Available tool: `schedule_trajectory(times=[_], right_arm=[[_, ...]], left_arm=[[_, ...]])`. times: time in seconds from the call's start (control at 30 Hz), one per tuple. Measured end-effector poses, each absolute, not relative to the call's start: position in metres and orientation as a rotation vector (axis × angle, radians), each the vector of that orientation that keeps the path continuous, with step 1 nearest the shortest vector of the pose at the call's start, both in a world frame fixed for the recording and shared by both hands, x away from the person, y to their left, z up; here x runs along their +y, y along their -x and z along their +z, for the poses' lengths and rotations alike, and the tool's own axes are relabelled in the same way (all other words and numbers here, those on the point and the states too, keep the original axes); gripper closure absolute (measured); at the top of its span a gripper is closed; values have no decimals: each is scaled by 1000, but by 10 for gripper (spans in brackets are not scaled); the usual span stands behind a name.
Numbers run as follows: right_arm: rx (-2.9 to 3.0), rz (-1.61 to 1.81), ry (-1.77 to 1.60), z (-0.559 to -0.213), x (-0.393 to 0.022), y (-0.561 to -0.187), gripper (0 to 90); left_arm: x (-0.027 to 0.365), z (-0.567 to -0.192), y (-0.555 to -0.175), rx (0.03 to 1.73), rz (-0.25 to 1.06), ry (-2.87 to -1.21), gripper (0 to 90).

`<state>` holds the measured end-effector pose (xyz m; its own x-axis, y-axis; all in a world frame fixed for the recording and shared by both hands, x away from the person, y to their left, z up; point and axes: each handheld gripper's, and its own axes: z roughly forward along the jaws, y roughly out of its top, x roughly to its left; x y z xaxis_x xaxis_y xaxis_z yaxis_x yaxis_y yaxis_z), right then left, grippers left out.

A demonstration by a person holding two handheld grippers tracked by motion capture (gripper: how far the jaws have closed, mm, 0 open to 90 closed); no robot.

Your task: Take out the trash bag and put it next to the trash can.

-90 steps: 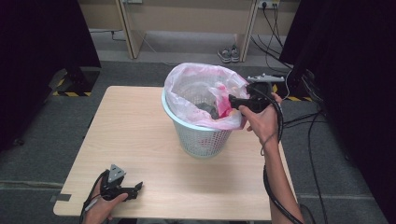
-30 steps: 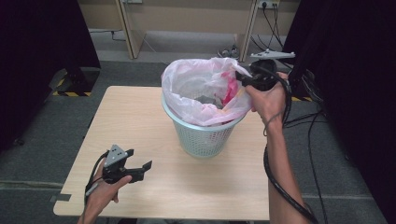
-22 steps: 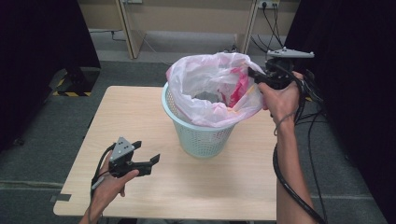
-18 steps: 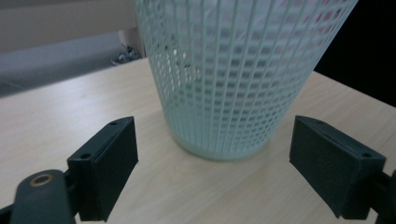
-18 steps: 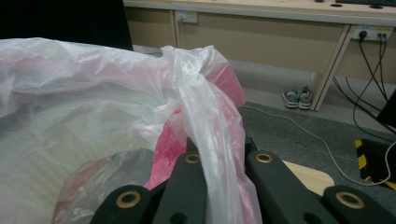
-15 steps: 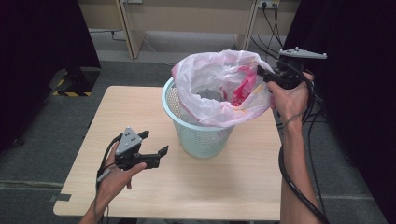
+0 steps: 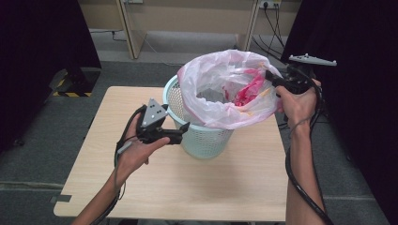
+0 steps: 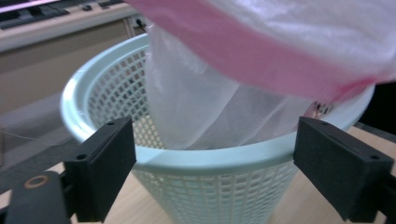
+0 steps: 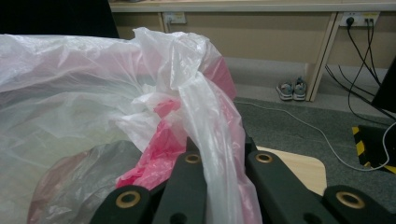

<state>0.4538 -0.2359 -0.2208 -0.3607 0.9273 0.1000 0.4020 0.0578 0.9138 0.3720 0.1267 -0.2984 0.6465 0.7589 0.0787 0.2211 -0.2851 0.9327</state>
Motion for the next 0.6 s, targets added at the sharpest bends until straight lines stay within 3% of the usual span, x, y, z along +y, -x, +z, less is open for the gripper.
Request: schedule_trajectory(times=[0.1,0.47,0.53,0.6], right_arm=[[1810,1286,-1325,-220,-236,-454,897],[1823,1305,-1319,-221,-234,-454,895],[1830,1314,-1320,-222,-232,-454,895],[1838,1317,-1317,-223,-230,-454,895]], left_arm=[[120,-291,-378,782,659,-1837,164],[95,-282,-399,843,566,-1890,153],[90,-280,-403,851,544,-1882,206],[87,-279,-406,842,518,-1867,362]])
